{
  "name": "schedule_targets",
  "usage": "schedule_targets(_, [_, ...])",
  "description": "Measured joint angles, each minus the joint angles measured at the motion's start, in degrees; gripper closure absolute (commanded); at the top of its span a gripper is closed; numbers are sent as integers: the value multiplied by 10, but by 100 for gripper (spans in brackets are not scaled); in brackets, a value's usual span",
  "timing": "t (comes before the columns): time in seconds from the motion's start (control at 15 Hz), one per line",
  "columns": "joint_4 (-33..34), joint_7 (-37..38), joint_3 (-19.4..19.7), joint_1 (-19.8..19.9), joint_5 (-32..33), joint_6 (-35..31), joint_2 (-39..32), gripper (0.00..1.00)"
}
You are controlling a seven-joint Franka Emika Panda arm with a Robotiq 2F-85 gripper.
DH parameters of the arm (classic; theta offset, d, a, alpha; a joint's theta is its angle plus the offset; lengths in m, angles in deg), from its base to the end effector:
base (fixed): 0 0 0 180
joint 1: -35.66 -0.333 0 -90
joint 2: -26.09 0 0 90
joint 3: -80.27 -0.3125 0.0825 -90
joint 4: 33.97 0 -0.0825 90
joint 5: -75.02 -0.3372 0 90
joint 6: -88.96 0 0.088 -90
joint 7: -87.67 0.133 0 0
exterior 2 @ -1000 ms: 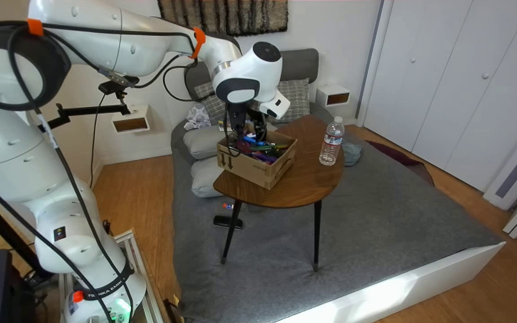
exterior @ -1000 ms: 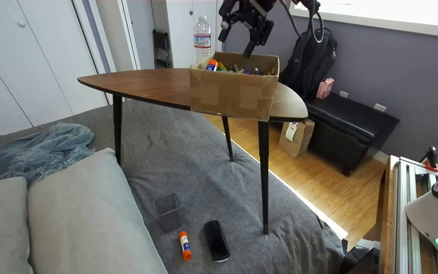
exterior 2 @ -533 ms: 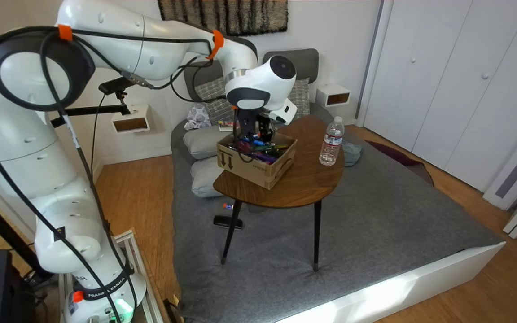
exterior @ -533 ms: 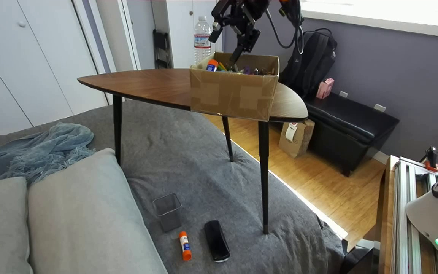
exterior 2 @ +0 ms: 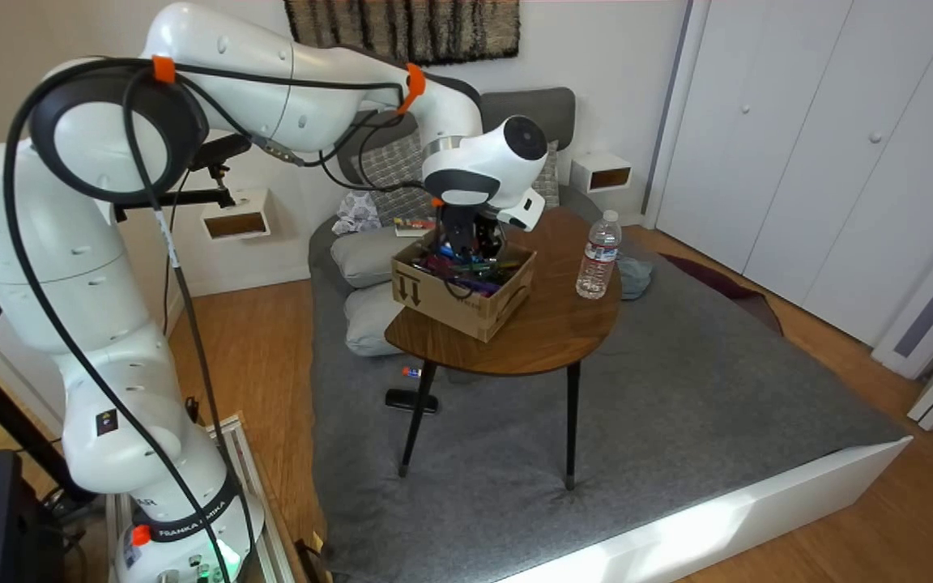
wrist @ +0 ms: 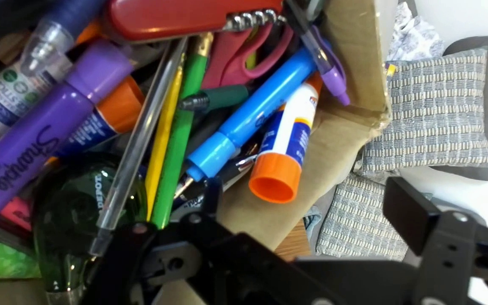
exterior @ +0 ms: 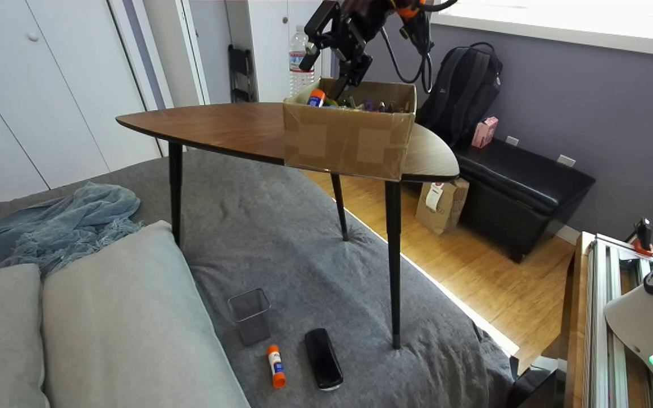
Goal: Remove the glue stick from the box
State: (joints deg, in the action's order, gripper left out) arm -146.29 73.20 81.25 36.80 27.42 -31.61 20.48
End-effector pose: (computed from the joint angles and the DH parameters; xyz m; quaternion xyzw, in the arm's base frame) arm 0.5554 0.0312 0.4421 -0.9309 0.0976 -0.0717 0.3446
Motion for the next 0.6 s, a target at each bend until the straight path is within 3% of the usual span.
schedule_targets(0.07, [3,-3,-1,0,-4,0,-4,24])
schedule_targets(0.13, [6,-7,-2,0,-7,0,-7,35])
schedule_targets(0.33, [12,-9,-3,0,-9,1,-15,38])
schedule_targets(0.53, [16,-9,-3,0,-9,8,-21,29])
schedule_targets(0.6, [16,-9,-3,0,-9,10,-22,36])
